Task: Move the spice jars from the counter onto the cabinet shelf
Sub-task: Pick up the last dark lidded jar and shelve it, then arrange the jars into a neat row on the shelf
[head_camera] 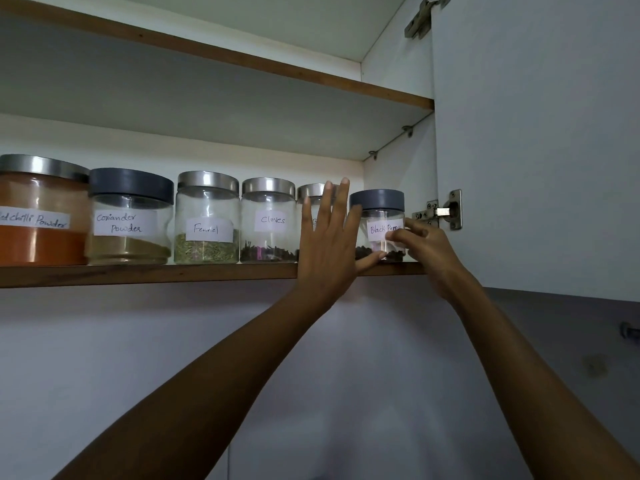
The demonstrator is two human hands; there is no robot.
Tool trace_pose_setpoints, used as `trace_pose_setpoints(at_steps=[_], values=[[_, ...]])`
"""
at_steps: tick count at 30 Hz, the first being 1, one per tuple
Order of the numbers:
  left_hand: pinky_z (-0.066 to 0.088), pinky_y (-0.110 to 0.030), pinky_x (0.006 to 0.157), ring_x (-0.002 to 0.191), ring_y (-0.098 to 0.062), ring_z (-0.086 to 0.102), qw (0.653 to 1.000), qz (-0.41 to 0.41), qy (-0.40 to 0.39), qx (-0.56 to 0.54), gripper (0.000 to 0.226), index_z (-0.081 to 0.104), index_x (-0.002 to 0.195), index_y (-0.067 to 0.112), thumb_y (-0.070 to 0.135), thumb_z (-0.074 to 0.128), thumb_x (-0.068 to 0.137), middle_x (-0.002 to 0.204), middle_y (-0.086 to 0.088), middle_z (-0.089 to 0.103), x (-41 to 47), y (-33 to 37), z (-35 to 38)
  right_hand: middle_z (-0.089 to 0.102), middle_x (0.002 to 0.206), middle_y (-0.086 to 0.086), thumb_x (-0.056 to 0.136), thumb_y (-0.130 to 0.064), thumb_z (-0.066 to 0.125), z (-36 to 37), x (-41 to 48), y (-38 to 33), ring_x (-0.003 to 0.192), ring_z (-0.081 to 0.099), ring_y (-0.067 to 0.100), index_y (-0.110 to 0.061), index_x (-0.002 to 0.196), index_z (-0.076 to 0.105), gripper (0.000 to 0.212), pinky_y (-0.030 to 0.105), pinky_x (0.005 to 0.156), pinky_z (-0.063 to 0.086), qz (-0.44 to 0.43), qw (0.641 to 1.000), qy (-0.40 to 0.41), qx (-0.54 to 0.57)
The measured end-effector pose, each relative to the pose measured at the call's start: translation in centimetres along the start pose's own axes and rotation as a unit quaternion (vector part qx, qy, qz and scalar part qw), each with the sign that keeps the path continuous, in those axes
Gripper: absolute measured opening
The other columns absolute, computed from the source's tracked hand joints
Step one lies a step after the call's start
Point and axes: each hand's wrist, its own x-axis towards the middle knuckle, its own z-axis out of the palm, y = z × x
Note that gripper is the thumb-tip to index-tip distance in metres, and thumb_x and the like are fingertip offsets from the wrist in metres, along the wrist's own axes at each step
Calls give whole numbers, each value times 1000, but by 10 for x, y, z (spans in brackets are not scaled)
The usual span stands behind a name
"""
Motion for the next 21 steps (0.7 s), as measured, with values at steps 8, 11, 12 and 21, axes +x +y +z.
trace_pose_setpoints(at_steps=[8,11,12,21], values=[[2,-49,117,147,-28,-1,999,16,-23,23,85,18,150,13,70,18,87,159,-12,3,-9,-7,7,62,118,4,85,-20,60,13,1,4,111,56,22,-12,121,57,38,33,92,41,30,999,4,-15],[2,-47,117,147,-28,4,999,36,-14,4,76,23,148,13,61,27,90,158,-14,9,-13,-11,-2,41,145,8,81,-37,65,16,-1,10,129,42,24,-10,144,32,76,39,105,35,37,996,44,-61],[4,-47,117,146,-29,8,999,45,-2,0,71,29,146,12,56,33,90,158,-15,14,-15,-13,-7,34,150,9,84,-37,63,19,-6,10,134,36,25,-12,146,28,76,43,109,31,16,992,75,-103],[19,-51,113,131,-28,43,996,78,48,-20,43,58,122,15,30,43,85,135,-8,54,-56,-76,-68,58,121,15,80,-30,43,89,-69,-22,112,48,34,-7,118,59,47,49,90,39,-260,879,182,-356]])
